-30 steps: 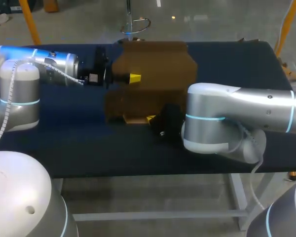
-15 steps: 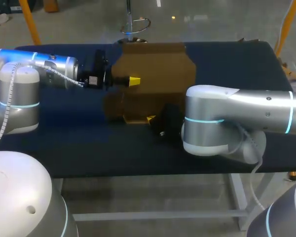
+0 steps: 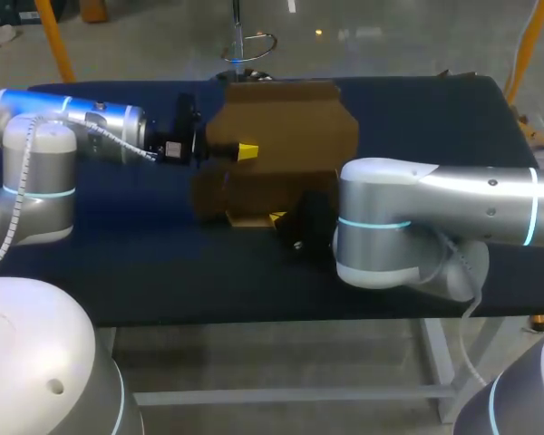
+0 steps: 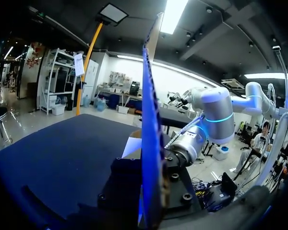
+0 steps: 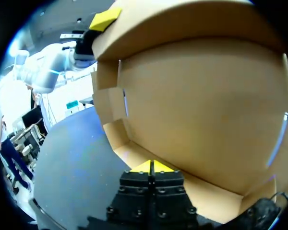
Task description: Assemble the packaging by folding the flat box into shape, placing the metal phone stand inside, and closing the box properly
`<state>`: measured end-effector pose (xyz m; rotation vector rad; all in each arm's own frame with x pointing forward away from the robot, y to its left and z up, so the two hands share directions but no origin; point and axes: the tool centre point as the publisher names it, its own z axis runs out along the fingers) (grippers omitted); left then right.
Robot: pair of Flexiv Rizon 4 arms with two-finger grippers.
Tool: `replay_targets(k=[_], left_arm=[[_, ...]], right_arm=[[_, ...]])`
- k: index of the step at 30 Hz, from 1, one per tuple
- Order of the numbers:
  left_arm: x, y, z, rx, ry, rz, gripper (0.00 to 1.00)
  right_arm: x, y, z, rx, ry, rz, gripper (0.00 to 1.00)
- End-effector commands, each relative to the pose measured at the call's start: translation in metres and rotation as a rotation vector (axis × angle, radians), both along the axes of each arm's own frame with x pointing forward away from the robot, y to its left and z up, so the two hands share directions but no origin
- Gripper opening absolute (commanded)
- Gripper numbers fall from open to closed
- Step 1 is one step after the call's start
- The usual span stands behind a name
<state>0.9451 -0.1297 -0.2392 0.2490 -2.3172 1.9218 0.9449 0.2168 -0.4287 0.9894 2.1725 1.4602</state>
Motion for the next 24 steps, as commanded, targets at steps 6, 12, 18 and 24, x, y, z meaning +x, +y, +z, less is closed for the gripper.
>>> replay_targets(k=[6, 12, 18, 24], left_arm=[[-0.0001, -0.0016, -0.0026, 0.037, -0.003, 0.011, 0.00], [0.0006, -0.0009, -0.0011, 0.059, -0.011, 0.014, 0.00], [0.0024, 0.0001, -0.0038, 0.060, -0.006, 0.011, 0.00], [0.0028, 0.0008, -0.0050, 0.061, -0.003, 0.009, 0.00]], right_arm=[[0.0006, 0.0035, -0.0054, -0.004, 0.001, -0.003, 0.00], [0.0006, 0.0035, -0.0054, -0.004, 0.001, -0.003, 0.00], [0.0006, 0.0035, -0.0054, -0.004, 0.001, -0.003, 0.00], [0.0006, 0.0035, -0.0054, -0.004, 0.001, -0.003, 0.00]])
